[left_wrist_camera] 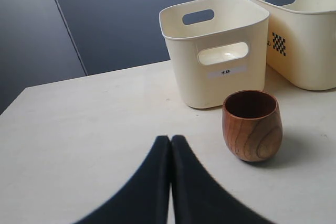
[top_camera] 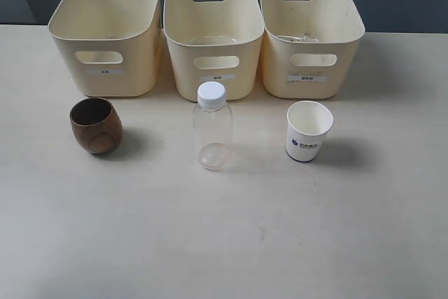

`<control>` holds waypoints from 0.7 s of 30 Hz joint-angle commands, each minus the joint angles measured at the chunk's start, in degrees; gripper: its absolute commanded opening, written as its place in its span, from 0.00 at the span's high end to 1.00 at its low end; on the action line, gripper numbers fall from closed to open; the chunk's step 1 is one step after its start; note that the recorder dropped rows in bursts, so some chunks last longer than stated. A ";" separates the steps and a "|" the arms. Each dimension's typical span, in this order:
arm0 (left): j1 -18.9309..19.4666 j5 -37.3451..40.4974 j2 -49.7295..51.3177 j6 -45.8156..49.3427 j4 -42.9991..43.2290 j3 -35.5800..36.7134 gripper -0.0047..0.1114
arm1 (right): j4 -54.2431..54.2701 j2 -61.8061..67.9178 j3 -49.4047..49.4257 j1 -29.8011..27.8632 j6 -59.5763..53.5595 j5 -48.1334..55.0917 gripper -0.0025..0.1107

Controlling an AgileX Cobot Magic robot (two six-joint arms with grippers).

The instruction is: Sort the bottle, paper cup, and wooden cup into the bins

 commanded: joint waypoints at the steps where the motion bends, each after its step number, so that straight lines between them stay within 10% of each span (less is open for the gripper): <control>1: -0.18 -0.05 -0.28 -0.11 -0.15 0.07 0.96 | -2.92 -0.27 0.24 -0.33 -0.37 -7.82 0.98; 21: -0.18 -0.05 -0.28 -0.11 -0.15 0.07 0.96 | -20.62 -0.27 0.24 -0.33 -0.23 -15.15 0.98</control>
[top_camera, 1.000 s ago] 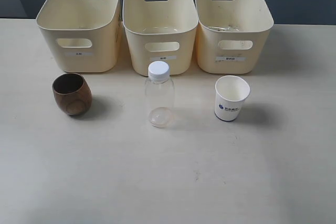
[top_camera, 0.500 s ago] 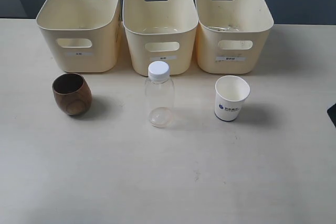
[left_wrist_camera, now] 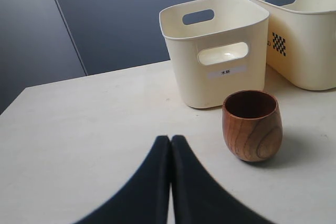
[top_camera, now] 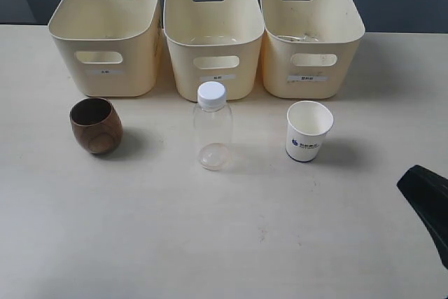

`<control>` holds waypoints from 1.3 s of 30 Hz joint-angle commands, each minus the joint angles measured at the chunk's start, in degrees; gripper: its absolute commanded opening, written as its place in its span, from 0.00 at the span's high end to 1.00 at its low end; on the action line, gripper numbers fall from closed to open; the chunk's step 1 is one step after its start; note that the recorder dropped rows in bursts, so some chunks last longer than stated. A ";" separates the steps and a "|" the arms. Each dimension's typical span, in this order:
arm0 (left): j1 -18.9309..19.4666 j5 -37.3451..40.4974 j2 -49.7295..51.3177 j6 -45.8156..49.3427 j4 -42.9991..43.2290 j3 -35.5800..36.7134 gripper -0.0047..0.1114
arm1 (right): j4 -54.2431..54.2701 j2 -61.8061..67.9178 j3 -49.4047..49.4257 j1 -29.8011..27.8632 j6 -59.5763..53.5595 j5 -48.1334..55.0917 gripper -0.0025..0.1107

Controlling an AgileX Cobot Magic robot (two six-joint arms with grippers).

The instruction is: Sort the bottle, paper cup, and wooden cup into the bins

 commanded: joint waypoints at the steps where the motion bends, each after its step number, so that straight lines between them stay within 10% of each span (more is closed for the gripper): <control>1: -0.18 -0.05 -0.28 -0.11 -0.15 0.07 0.96 | -3.15 -0.27 0.12 -0.33 -0.14 -0.15 0.98; 39: -0.18 -0.05 -0.28 -0.11 -0.15 0.07 0.96 | -1.38 -0.27 0.12 -0.33 -0.02 5.50 0.98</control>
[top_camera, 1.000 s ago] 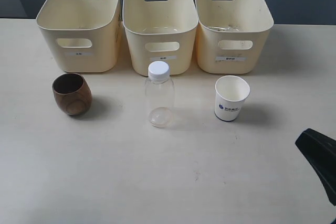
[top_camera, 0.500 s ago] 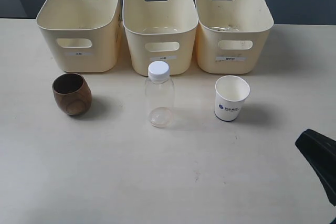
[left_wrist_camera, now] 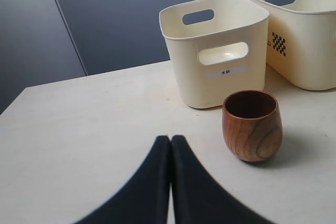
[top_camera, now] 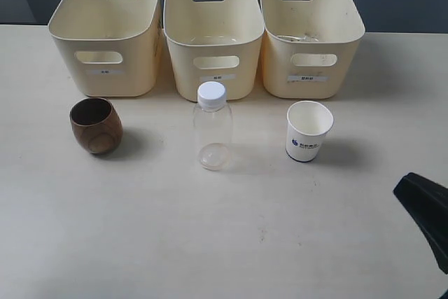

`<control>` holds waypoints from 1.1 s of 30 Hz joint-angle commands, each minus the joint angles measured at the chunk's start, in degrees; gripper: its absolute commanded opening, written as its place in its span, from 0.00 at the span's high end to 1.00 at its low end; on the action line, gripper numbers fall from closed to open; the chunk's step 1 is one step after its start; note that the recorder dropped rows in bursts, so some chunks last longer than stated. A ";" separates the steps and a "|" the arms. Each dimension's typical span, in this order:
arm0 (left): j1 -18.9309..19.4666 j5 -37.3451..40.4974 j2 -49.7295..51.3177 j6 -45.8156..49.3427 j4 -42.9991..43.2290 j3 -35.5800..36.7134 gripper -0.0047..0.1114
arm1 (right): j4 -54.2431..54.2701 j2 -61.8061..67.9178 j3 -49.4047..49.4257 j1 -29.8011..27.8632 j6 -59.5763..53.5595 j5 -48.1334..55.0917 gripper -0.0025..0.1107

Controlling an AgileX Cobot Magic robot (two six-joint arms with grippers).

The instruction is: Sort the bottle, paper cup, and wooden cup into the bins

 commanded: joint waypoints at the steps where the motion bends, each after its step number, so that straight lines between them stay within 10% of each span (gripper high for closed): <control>1: -0.18 -0.05 -0.28 -0.11 -0.15 0.07 0.96 | 2.91 -0.27 0.12 -0.33 -0.22 7.23 0.98; 18: -0.18 -0.05 -0.28 -0.11 -0.15 0.07 0.96 | 14.49 7.86 -3.72 -0.33 -13.66 13.97 0.98; 33: -0.18 -0.05 -0.28 -0.11 -0.15 0.07 0.96 | 19.89 54.49 -23.16 0.38 -18.36 4.23 0.98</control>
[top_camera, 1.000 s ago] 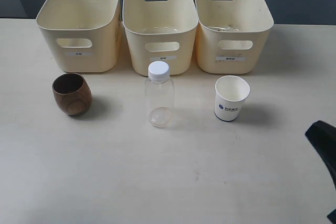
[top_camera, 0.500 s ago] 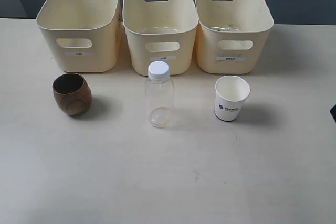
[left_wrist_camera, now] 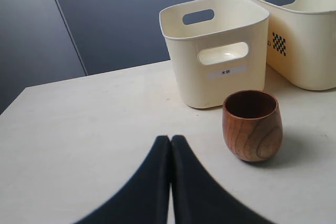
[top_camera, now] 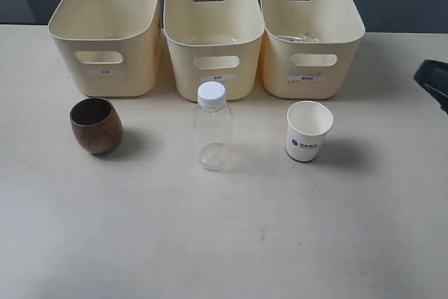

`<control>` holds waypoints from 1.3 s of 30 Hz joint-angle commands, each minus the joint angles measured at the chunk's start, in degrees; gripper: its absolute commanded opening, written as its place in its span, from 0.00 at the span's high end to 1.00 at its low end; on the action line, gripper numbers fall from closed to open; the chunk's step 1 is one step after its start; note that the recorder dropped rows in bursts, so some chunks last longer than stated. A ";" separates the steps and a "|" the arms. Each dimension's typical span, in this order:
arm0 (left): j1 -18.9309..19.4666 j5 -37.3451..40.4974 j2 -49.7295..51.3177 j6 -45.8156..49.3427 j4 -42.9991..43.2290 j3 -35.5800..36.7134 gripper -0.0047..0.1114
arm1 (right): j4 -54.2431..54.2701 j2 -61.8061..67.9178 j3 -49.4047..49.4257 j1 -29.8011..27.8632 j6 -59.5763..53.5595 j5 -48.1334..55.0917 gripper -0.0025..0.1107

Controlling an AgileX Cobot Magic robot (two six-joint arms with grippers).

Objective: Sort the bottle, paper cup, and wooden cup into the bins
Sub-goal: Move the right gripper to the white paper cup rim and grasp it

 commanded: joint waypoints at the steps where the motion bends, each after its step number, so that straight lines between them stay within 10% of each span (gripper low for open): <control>1: -0.18 -0.05 -0.28 -0.11 -0.15 0.07 0.96 | -0.23 14.52 -6.35 0.73 -0.68 -4.03 0.98; 18: -0.18 -0.05 -0.28 -0.11 -0.15 0.07 0.96 | -1.20 34.65 -15.80 10.89 -10.04 4.63 0.98; 27: -0.18 -0.05 -0.28 -0.11 -0.15 0.07 0.96 | -1.59 34.65 -15.80 13.76 -10.11 9.37 0.48; 39: -0.18 -0.05 -0.28 -0.11 -0.15 0.07 0.96 | -4.63 37.18 -15.80 13.76 -5.37 12.36 0.48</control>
